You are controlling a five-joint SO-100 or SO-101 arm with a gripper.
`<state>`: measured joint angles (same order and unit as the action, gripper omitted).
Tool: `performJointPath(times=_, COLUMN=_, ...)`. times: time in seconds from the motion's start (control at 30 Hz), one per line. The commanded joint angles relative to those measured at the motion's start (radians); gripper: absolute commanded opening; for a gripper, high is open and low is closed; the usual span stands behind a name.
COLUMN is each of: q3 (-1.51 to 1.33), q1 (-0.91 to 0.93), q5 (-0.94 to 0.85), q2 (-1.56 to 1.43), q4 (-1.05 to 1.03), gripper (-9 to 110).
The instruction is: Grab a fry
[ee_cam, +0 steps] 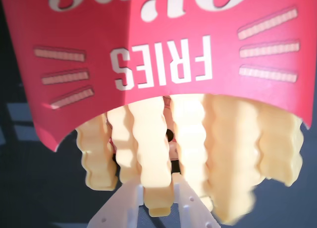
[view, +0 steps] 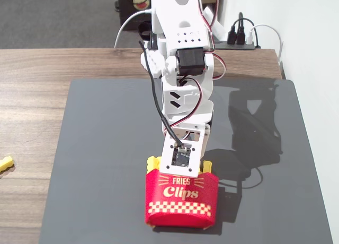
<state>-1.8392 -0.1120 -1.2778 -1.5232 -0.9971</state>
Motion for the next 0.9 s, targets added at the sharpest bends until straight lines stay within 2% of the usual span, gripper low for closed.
performJointPath(times=0.0, q3=0.041, q1=0.006, q5=0.005, q2=-0.005, q4=0.012, gripper=1)
performJointPath(times=0.5, q3=0.015, q1=-0.029, q5=0.017, q2=-0.072, q4=-0.049, gripper=1)
performJointPath(times=0.87, q3=-0.124, q1=-0.055, q5=0.02, q2=-0.215, q4=-0.08, gripper=1)
